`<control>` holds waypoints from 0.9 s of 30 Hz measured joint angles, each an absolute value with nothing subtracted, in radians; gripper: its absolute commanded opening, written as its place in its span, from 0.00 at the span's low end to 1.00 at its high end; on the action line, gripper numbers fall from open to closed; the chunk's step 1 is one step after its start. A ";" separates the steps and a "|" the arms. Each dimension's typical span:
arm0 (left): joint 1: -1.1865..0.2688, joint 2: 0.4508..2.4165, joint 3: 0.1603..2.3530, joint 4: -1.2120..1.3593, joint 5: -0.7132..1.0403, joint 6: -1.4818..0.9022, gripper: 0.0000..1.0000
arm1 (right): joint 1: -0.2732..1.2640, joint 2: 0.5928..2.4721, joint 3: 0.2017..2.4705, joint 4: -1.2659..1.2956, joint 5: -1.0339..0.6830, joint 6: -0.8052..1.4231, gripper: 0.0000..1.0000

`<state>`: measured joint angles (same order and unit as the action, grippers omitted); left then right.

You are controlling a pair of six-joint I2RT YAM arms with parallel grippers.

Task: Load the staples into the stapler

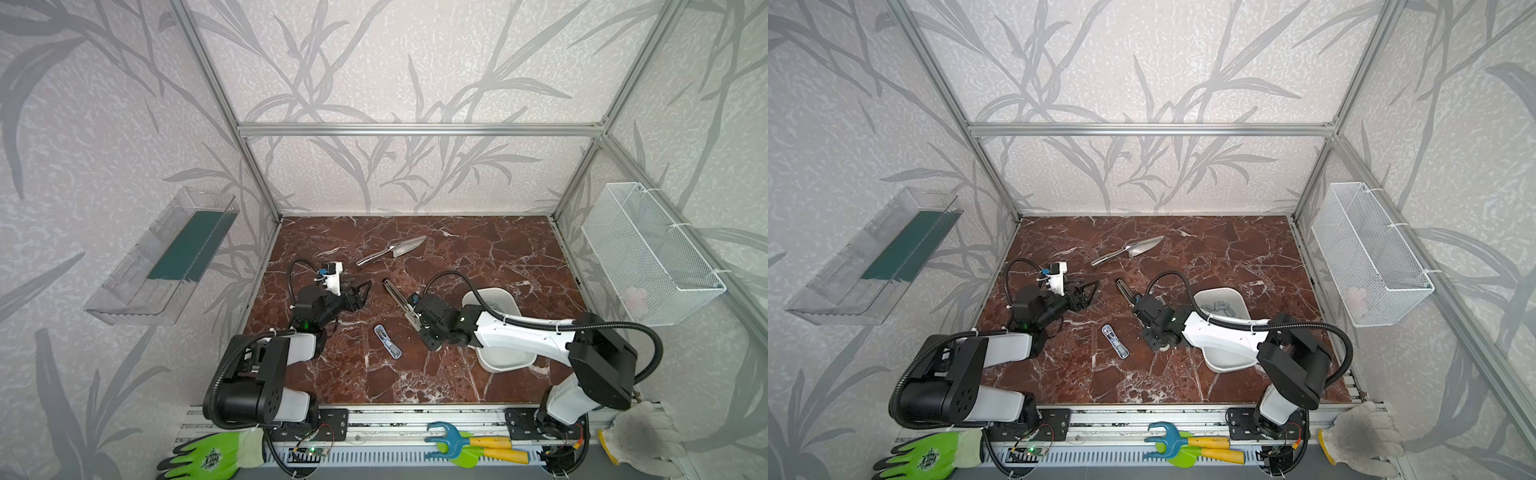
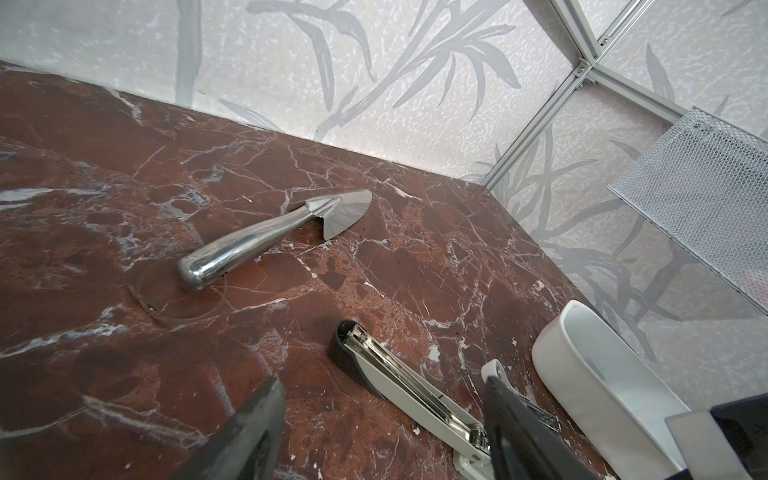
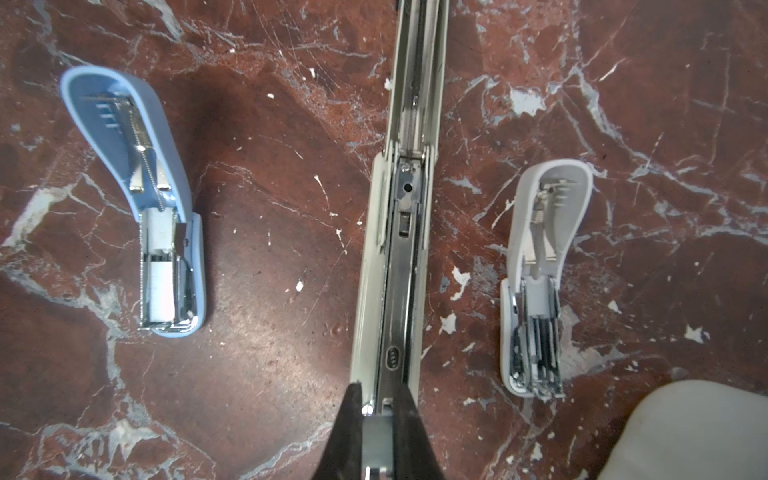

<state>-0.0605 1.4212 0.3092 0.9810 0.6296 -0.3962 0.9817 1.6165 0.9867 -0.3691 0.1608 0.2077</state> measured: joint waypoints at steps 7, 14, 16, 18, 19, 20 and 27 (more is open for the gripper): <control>-0.060 1.421 0.309 0.981 0.630 -0.396 0.76 | 0.982 1.618 0.987 -0.369 0.168 0.201 0.10; -0.060 1.421 0.309 0.981 0.630 -0.396 0.76 | 0.982 1.636 0.989 -0.371 0.171 0.190 0.10; -0.060 1.421 0.309 0.981 0.630 -0.396 0.76 | 0.982 1.642 0.994 -0.371 0.171 0.190 0.10; -0.060 1.421 0.309 0.981 0.630 -0.396 0.76 | 0.981 1.644 0.999 -0.371 0.174 0.189 0.10; -0.060 1.421 0.309 0.981 0.630 -0.397 0.76 | 0.981 1.644 1.000 -0.371 0.175 0.189 0.10; -0.060 1.421 0.309 0.981 0.630 -0.396 0.76 | 0.981 1.644 1.000 -0.371 0.175 0.189 0.10; -0.060 1.421 0.309 0.981 0.630 -0.396 0.76 | 0.981 1.644 1.002 -0.372 0.175 0.186 0.09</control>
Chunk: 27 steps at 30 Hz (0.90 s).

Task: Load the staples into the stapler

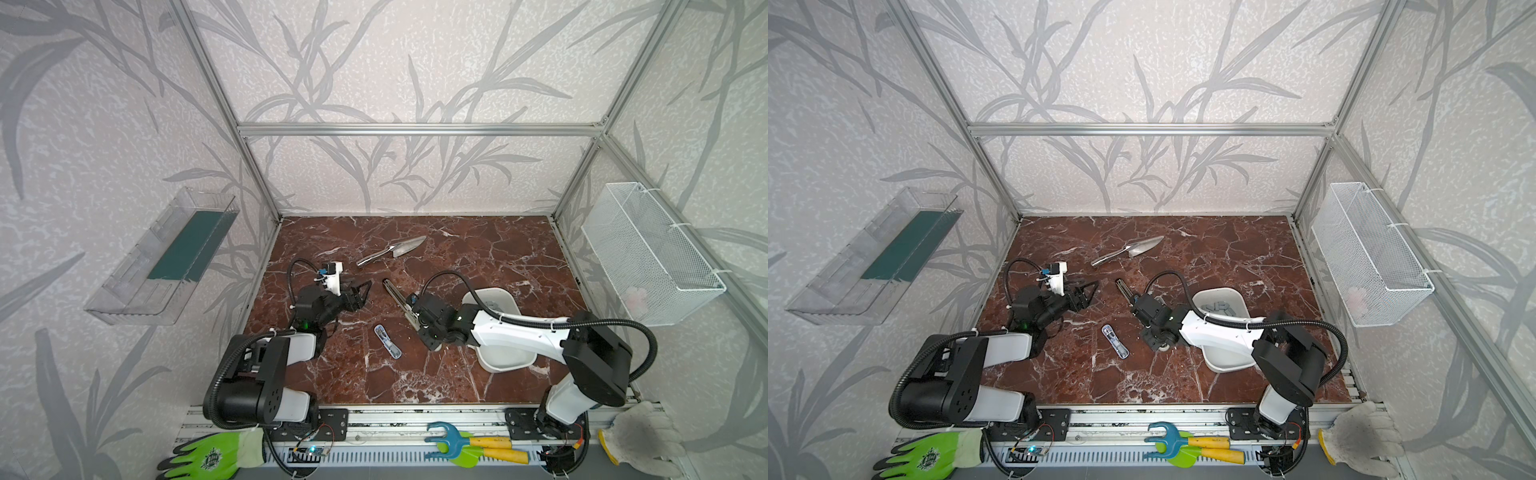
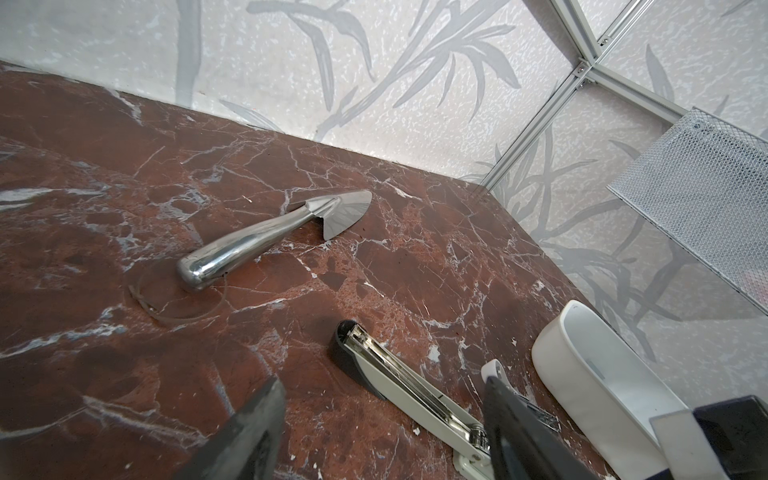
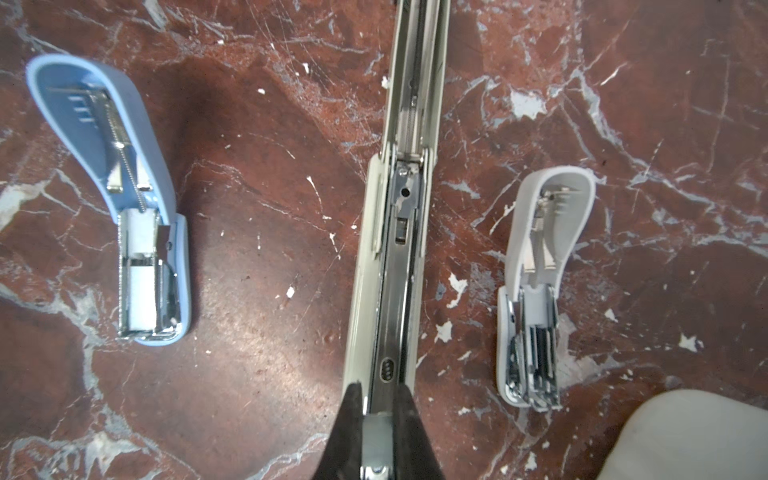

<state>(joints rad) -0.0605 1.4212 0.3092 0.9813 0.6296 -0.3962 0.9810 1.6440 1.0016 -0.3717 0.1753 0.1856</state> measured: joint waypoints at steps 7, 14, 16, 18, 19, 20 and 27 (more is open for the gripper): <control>-0.060 1.421 0.309 0.981 0.630 -0.396 0.76 | 0.981 1.632 1.002 -0.371 0.184 0.175 0.09; -0.060 1.421 0.309 0.981 0.630 -0.397 0.76 | 0.981 1.629 1.002 -0.370 0.192 0.165 0.09; -0.060 1.421 0.309 0.981 0.630 -0.396 0.76 | 0.981 1.630 1.002 -0.371 0.193 0.164 0.09; -0.060 1.421 0.309 0.981 0.630 -0.396 0.76 | 0.981 1.630 1.002 -0.370 0.193 0.163 0.09; -0.060 1.421 0.309 0.981 0.630 -0.396 0.76 | 0.981 1.630 1.002 -0.370 0.194 0.163 0.09; -0.060 1.421 0.309 0.981 0.630 -0.397 0.76 | 0.981 1.630 1.002 -0.371 0.194 0.163 0.09; -0.060 1.421 0.309 0.981 0.630 -0.397 0.76 | 0.981 1.630 1.002 -0.371 0.193 0.163 0.09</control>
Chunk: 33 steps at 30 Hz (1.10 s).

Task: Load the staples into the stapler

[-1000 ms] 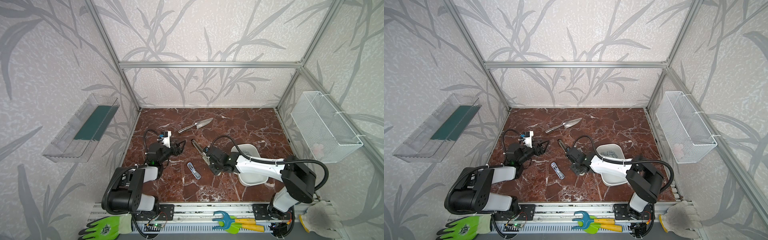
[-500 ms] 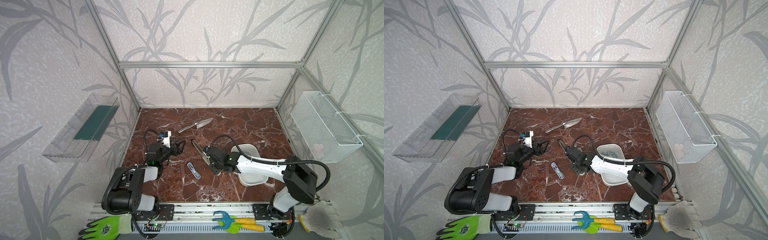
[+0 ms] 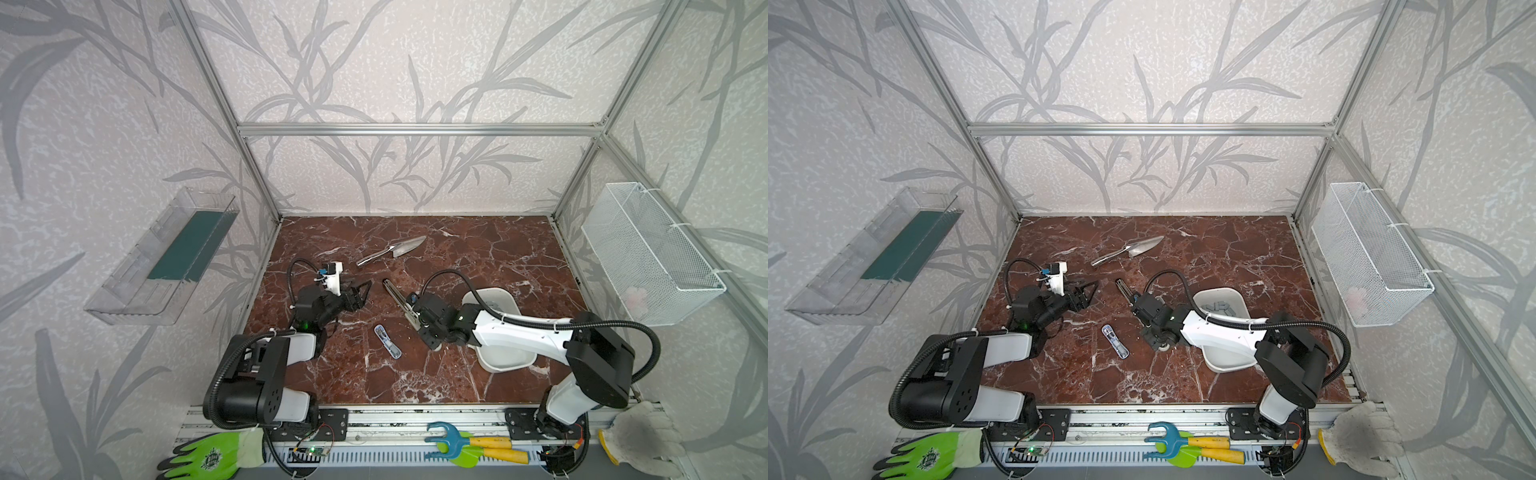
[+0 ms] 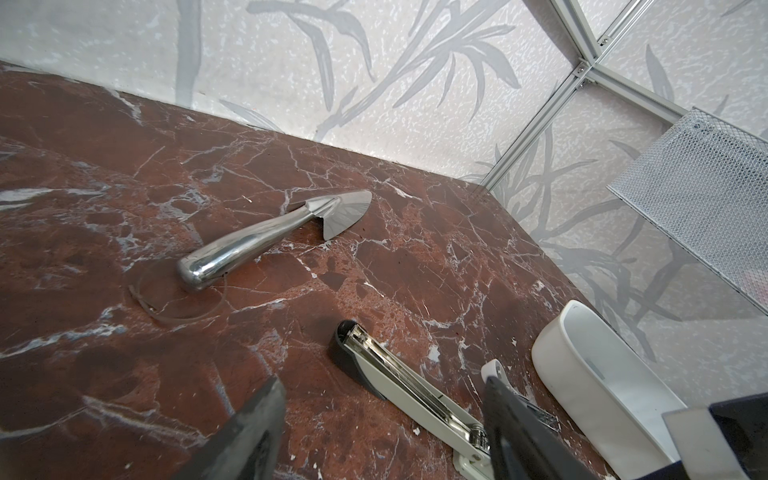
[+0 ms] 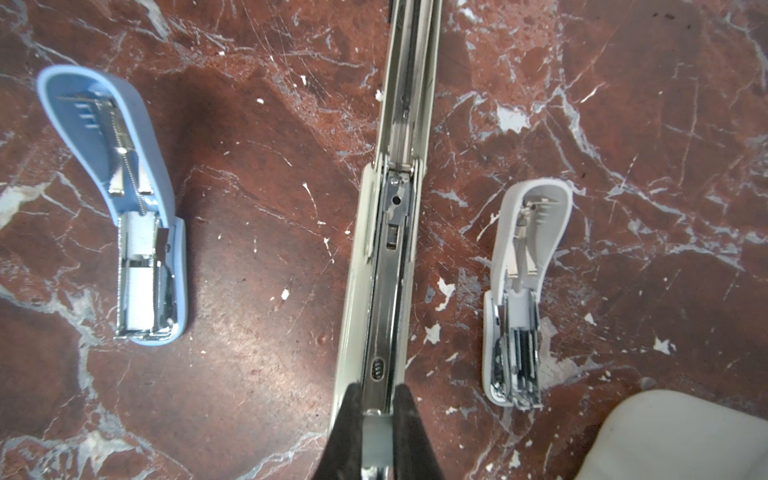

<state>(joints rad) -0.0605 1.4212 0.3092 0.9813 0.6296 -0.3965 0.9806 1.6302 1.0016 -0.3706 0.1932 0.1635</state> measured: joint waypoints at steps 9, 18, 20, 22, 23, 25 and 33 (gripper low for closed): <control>-0.060 1.421 0.309 0.982 0.630 -0.397 0.76 | 0.980 1.657 1.005 -0.372 0.194 0.163 0.09; -0.060 1.421 0.309 0.982 0.630 -0.397 0.76 | 0.980 1.659 1.015 -0.372 0.194 0.163 0.09; -0.060 1.421 0.309 0.982 0.630 -0.397 0.76 | 0.980 1.659 1.015 -0.372 0.194 0.163 0.09; -0.060 1.421 0.309 0.982 0.630 -0.397 0.76 | 0.980 1.659 1.015 -0.372 0.194 0.163 0.09; -0.060 1.421 0.309 0.982 0.630 -0.397 0.76 | 0.980 1.659 1.015 -0.372 0.194 0.163 0.09; -0.060 1.421 0.309 0.982 0.630 -0.397 0.76 | 0.980 1.659 1.015 -0.372 0.194 0.163 0.09; -0.060 1.421 0.309 0.982 0.630 -0.397 0.76 | 0.982 1.658 1.015 -0.371 0.194 0.163 0.09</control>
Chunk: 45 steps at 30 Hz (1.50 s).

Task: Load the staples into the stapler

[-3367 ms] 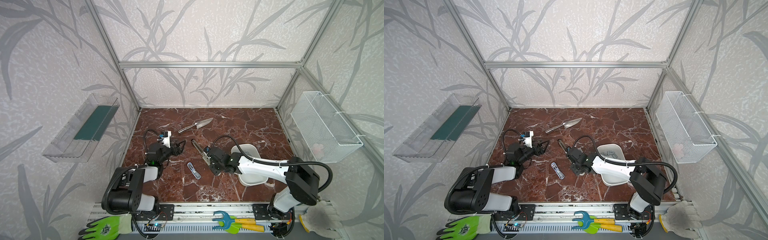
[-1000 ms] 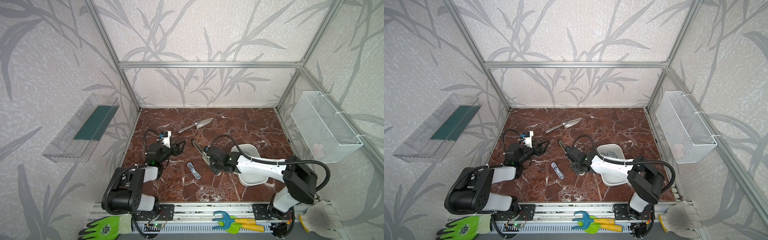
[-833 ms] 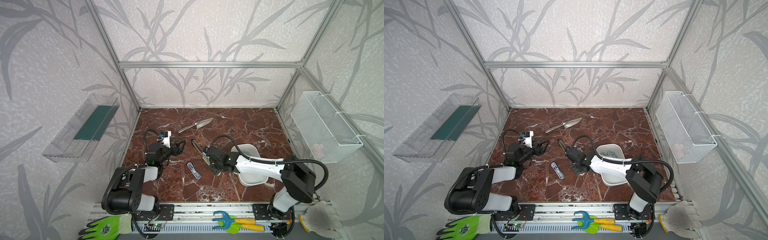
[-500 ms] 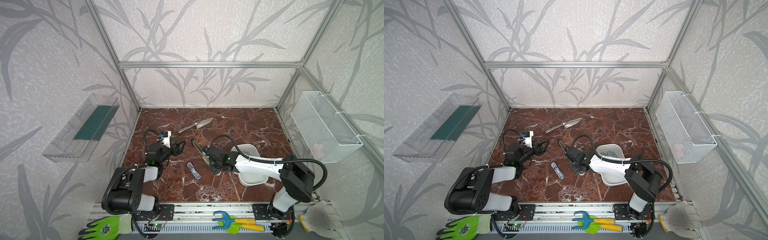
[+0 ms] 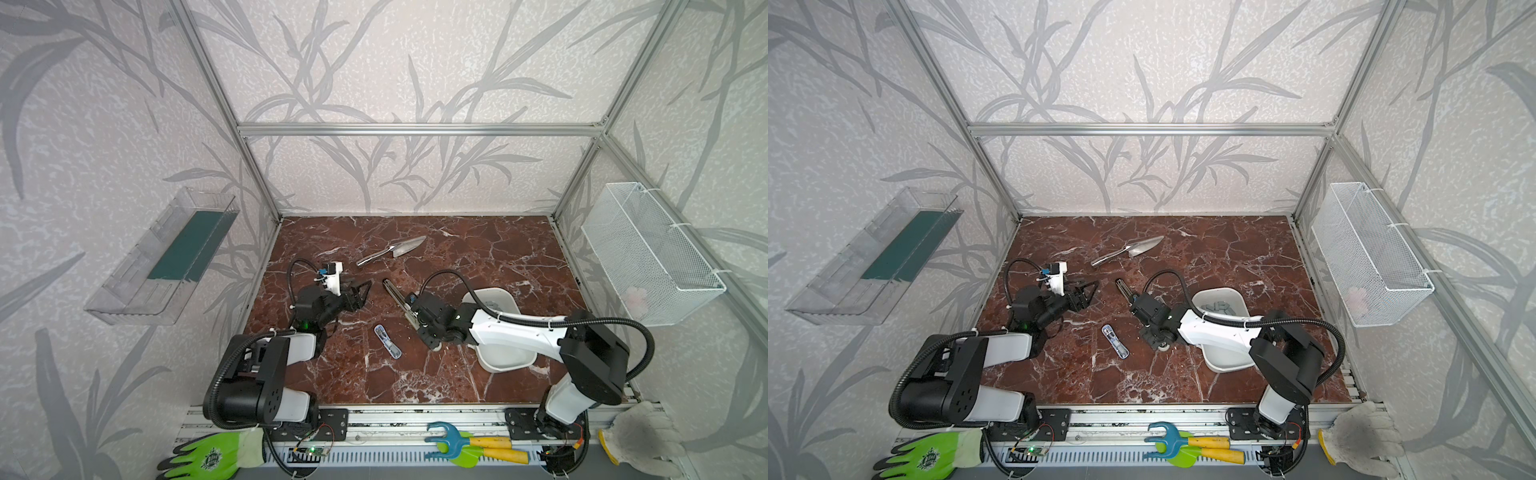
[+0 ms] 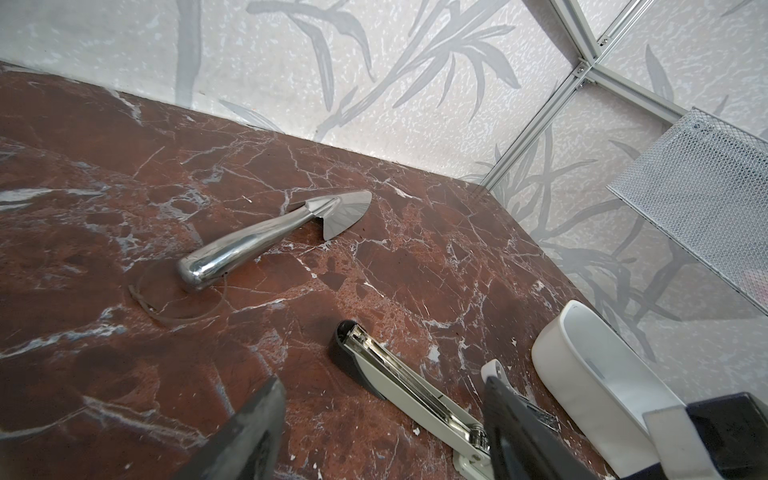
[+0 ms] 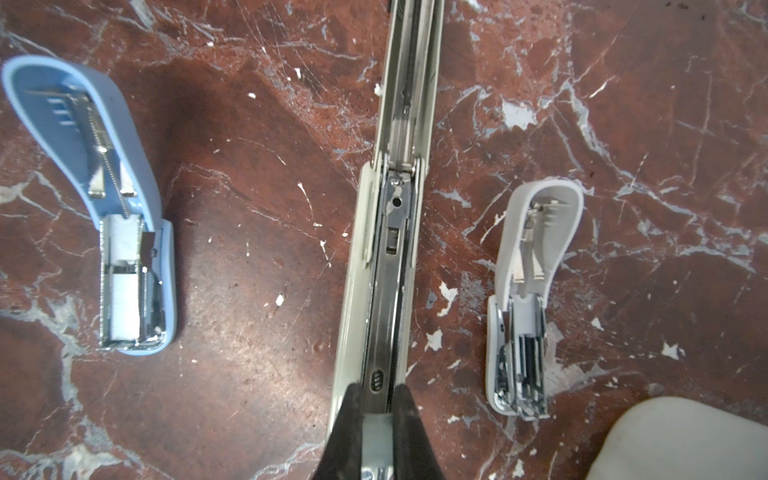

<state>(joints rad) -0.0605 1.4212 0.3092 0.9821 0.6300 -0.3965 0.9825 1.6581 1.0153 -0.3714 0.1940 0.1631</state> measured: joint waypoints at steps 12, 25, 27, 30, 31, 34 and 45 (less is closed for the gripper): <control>-0.060 1.421 0.309 0.982 0.630 -0.397 0.76 | 0.991 1.650 1.015 -0.368 0.200 0.163 0.09; -0.060 1.421 0.309 0.982 0.630 -0.397 0.76 | 0.991 1.664 1.018 -0.368 0.200 0.163 0.09; -0.060 1.421 0.309 0.983 0.630 -0.397 0.76 | 0.991 1.664 1.018 -0.368 0.200 0.163 0.09; -0.060 1.421 0.309 0.984 0.630 -0.397 0.76 | 0.991 1.668 1.020 -0.368 0.200 0.163 0.09; -0.060 1.421 0.309 0.985 0.630 -0.397 0.76 | 0.991 1.668 1.020 -0.368 0.201 0.163 0.09; -0.060 1.421 0.309 0.989 0.630 -0.397 0.76 | 0.991 1.668 1.020 -0.368 0.201 0.163 0.09; -0.060 1.421 0.309 0.989 0.630 -0.397 0.76 | 0.991 1.668 1.020 -0.368 0.200 0.165 0.08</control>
